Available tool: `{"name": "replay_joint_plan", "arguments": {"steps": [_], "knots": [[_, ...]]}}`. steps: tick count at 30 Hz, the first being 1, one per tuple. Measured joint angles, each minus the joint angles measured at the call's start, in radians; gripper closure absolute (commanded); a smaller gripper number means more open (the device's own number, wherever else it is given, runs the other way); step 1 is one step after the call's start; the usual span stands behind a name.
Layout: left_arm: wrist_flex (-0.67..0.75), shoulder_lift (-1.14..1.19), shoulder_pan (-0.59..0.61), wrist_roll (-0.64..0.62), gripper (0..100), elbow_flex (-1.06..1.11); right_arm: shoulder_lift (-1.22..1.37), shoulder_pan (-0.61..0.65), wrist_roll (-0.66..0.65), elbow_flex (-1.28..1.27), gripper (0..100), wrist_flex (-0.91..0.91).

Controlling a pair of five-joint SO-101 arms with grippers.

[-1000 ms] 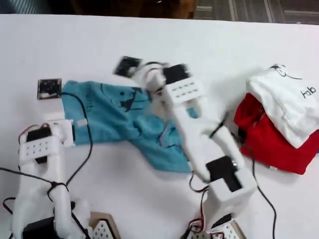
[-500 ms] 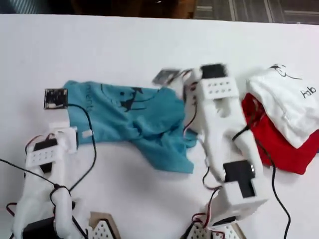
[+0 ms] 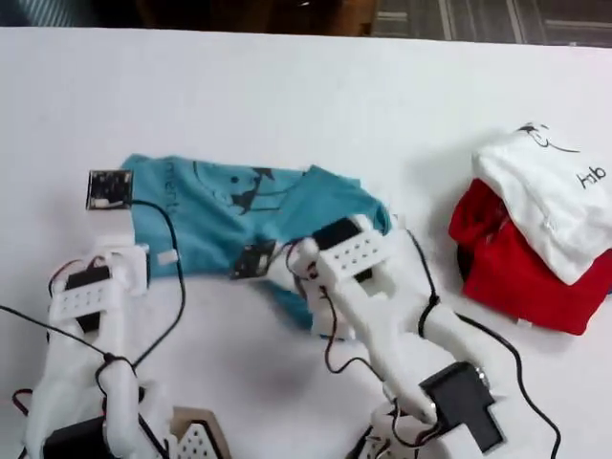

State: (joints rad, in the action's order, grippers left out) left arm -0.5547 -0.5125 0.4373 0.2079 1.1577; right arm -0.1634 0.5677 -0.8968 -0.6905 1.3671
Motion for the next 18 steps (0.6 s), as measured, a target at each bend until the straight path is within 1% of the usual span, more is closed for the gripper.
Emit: {"name": "replay_joint_plan", "arguments": {"steps": [4,10,12,14,15,17,18], "knots": [[0.0,0.0,0.0,0.0,97,0.0,0.0,-0.002,0.0,-0.061,79.3,-0.103],[0.0,0.0,0.002,0.0,97,0.0,0.063,-0.002,0.0,-0.066,80.0,-0.221],[0.0,0.0,0.0,0.0,97,0.0,0.087,-0.002,0.0,-0.066,85.5,-0.244],[0.0,0.0,0.002,0.0,97,0.0,0.098,-0.005,0.0,-0.06,96.2,-0.252],[0.0,0.0,0.002,0.0,97,0.0,0.106,-0.006,0.0,-0.049,99.4,-0.262],[0.0,0.0,0.002,0.0,97,0.0,0.112,-0.008,0.002,-0.04,95.8,-0.264],[0.0,0.0,0.0,0.0,97,0.0,0.115,-0.008,0.0,-0.034,97.1,-0.262]]}}
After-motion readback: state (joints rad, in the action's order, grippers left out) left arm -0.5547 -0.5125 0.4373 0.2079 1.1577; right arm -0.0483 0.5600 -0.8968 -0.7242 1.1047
